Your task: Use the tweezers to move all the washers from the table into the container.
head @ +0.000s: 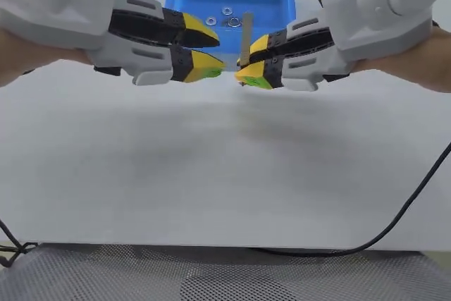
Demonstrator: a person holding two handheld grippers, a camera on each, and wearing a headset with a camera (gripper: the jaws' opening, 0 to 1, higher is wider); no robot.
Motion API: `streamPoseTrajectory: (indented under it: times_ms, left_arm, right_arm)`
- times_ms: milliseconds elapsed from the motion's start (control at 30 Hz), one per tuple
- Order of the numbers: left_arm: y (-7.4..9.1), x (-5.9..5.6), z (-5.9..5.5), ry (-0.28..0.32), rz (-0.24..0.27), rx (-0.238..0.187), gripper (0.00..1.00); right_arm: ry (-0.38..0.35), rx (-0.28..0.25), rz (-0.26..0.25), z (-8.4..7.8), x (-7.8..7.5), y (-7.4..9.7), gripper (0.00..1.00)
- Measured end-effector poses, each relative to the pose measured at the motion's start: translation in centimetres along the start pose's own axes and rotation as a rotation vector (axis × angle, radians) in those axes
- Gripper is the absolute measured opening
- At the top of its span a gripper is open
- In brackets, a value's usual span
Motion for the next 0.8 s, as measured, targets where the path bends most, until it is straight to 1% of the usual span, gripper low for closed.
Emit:
streamPoseTrajectory:
  times_ms: [100, 133, 167, 267, 367, 433, 500, 567, 667, 800]
  left_arm:
    - [0.9, 0.1, -0.1, 0.015, 0.028, -0.006, 0.25]
    - [1.1, -0.1, -0.1, 0.026, 0.038, -0.006, 0.27]
    - [1.5, -0.1, -0.4, 0.04, 0.048, -0.004, 0.29]
    - [2.5, -0.2, -0.9, 0.058, 0.069, -0.007, 0.37]
    - [3.3, -0.6, -1.2, 0.077, 0.094, -0.004, 0.49]
    - [3.8, -1.0, -1.3, 0.084, 0.113, 0.005, 0.53]
    - [4.4, -1.3, -1.5, 0.093, 0.128, 0.016, 0.57]
    - [4.7, -1.6, -1.8, 0.108, 0.14, 0.023, 0.62]
    - [5.1, -1.9, -2.0, 0.128, 0.161, 0.028, 0.68]
    - [5.4, -2.0, -1.9, 0.133, 0.182, 0.008, 0.7]
  right_arm:
    - [0.003, -0.006, -0.003, 0.9, 0.4, 0.3, 0.09]
    - [0.005, -0.008, -0.004, 1.1, 0.4, 0.4, 0.09]
    - [0.008, -0.008, -0.004, 1.4, 0.5, 0.5, 0.09]
    - [0.019, -0.004, -0.006, 1.9, 0.4, 0.9, 0.09]
    - [0.022, -0.01, -0.012, 2.8, 0.4, 1.3, 0.09]
    - [0.021, -0.02, -0.017, 3.4, 0.2, 1.7, 0.09]
    - [0.018, -0.038, -0.024, 4.5, 0.2, 2.1, 0.09]
    - [0.016, -0.048, -0.033, 5.0, -0.1, 2.3, 0.09]
    - [0.043, -0.04, -0.041, 6.3, -0.3, 2.8, 0.09]
    - [0.052, -0.048, -0.057, 7.4, -0.8, 3.2, 0.09]
Point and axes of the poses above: the centre of the closed fingertips' face, and the gripper's own axes: y roughly backward along the fingers, x roughly to its left, z roughly out of its top, the point moved 4 cm from there along y, roughly backward along the fingers, and after that the axes turned 15 degrees about -x, right-handed, at the moved point
